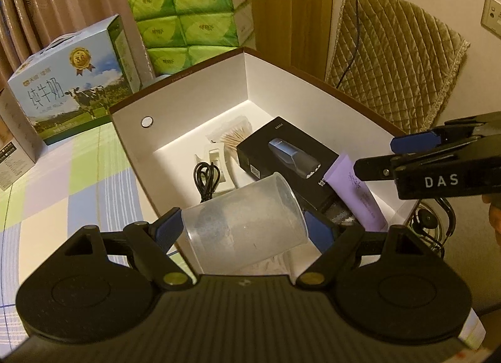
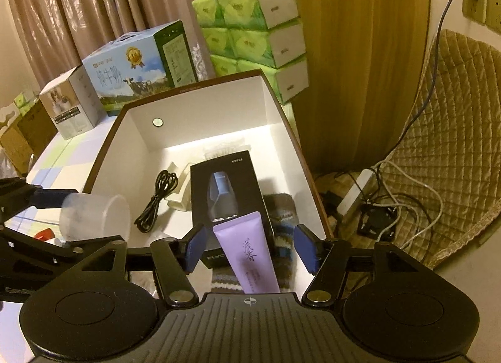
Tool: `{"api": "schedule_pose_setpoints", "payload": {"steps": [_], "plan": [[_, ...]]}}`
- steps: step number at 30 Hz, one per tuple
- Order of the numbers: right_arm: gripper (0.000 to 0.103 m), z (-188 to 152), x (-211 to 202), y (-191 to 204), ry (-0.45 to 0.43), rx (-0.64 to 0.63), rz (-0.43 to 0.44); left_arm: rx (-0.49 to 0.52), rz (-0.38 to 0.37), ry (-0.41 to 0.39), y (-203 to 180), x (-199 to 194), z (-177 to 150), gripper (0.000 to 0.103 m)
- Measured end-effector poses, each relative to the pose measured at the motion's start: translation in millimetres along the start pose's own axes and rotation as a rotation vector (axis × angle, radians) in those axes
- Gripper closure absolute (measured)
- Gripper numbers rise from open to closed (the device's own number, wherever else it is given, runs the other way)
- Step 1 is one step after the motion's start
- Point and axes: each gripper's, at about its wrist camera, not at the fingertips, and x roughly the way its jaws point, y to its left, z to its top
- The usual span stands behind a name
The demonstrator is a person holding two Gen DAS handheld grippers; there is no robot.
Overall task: Organize objects
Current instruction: 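Lower and release the tube and cup into the brown box with both tools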
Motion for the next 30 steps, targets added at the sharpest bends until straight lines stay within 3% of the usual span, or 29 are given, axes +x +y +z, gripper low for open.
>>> {"api": "schedule_pose_setpoints", "payload": {"steps": [14,30], "plan": [[0.018,-5,-9,-2,0.000,0.000,0.015,0.013,-0.008,0.011,4,2,5,0.010],[0.008,-13,-29,15,-0.010,-0.011,0.058,-0.046,-0.021,0.017,20,-31,-10,0.010]]}}
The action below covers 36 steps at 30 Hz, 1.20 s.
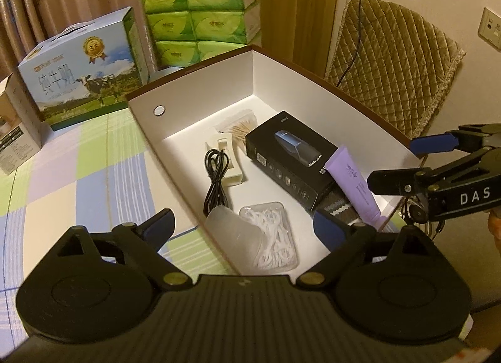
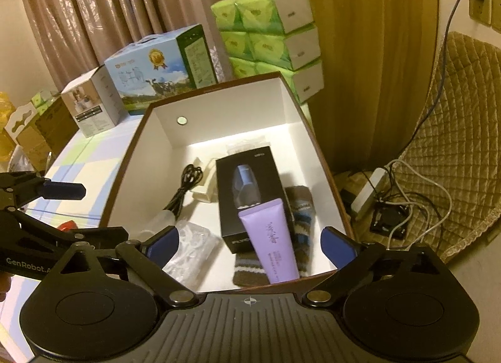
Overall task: Organize objects
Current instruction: 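Lower and release the tube and cup into the brown box with both tools, then move both tools back toward the red packet and white bottle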
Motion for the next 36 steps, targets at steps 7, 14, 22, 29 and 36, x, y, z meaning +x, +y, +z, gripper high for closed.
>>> {"api": "schedule_pose_setpoints", "payload": {"steps": [7,14,22,29,36], "plan": [[0.007,-3,-9,12,-0.012,0.002,0.012,-0.036,0.006,-0.013,10,-19,-11,0.010],[0.006,-9,-18,30,-0.022,0.001,0.022,-0.073,0.021,-0.016,25,-37,-27,0.010],[0.006,-17,-26,61,-0.040,-0.001,0.037,-0.108,0.039,-0.026,48,-61,-47,0.010],[0.006,-26,-30,94,-0.039,0.001,0.049,-0.138,0.058,-0.028,75,-79,-68,0.010],[0.006,-35,-24,136,-0.035,0.005,0.077,-0.166,0.077,-0.011,106,-96,-95,0.010]]}}
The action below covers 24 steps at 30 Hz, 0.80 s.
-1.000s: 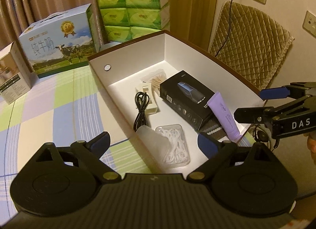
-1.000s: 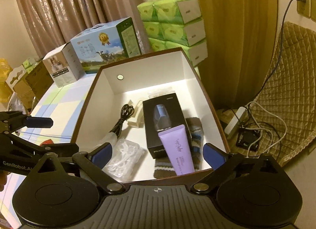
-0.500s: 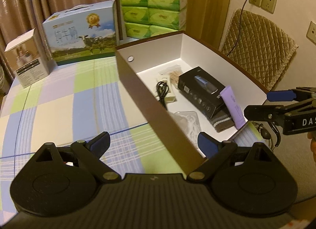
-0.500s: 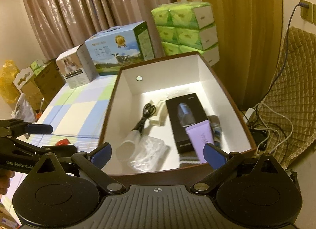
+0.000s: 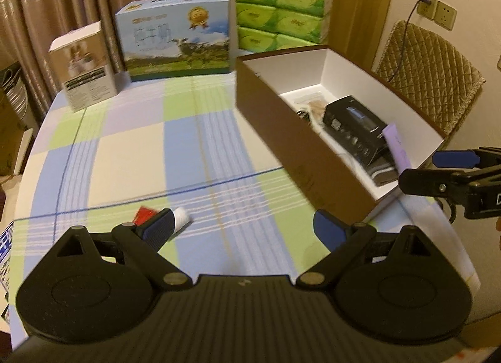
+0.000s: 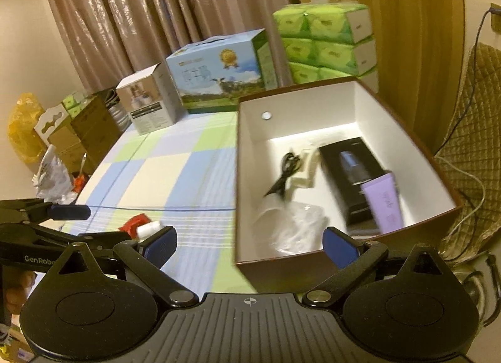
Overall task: Organize objects
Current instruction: 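Move both tools back toward the red packet and white bottle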
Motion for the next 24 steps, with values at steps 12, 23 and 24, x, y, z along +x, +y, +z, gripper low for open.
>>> {"api": "schedule_pose_setpoints", "payload": {"steps": [12,23,24], "plan": [[0.006,-17,31,72,0.062,-0.048,0.084,-0.062,0.053,0.046,66,-14,-34,0.010],[0.006,-31,65,115,0.129,-0.086,0.114,-0.105,0.087,0.075,104,-17,-44,0.010],[0.006,-32,68,118,0.133,-0.089,0.115,-0.110,0.089,0.079,108,-17,-45,0.010]]}}
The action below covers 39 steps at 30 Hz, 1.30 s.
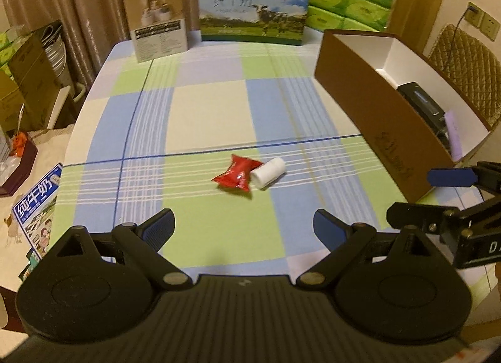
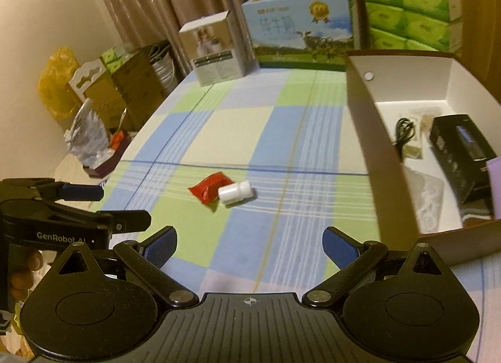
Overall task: Organize objects
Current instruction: 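Move both tools back toward the red packet and white bottle, then grasp the white bottle with the right tool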
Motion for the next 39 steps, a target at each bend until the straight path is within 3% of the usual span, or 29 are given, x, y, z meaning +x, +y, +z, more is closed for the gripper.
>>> {"api": "schedule_pose_setpoints", "payload": {"steps": [18,27,32,39], "plan": [[0.007,9,58,18,0.038,-0.041,-0.033,-0.048,0.016,0.061,38,34,4,0.010],[0.023,15,89,19,0.047,-0.060,-0.026,-0.063,0.019,0.079,53,56,7,0.010],[0.042,18,108,18,0.057,-0.087,-0.019,-0.070,0.023,0.094,59,69,8,0.010],[0.043,23,139,19,0.076,-0.116,-0.029,-0.075,0.027,0.112,66,88,11,0.010]]}}
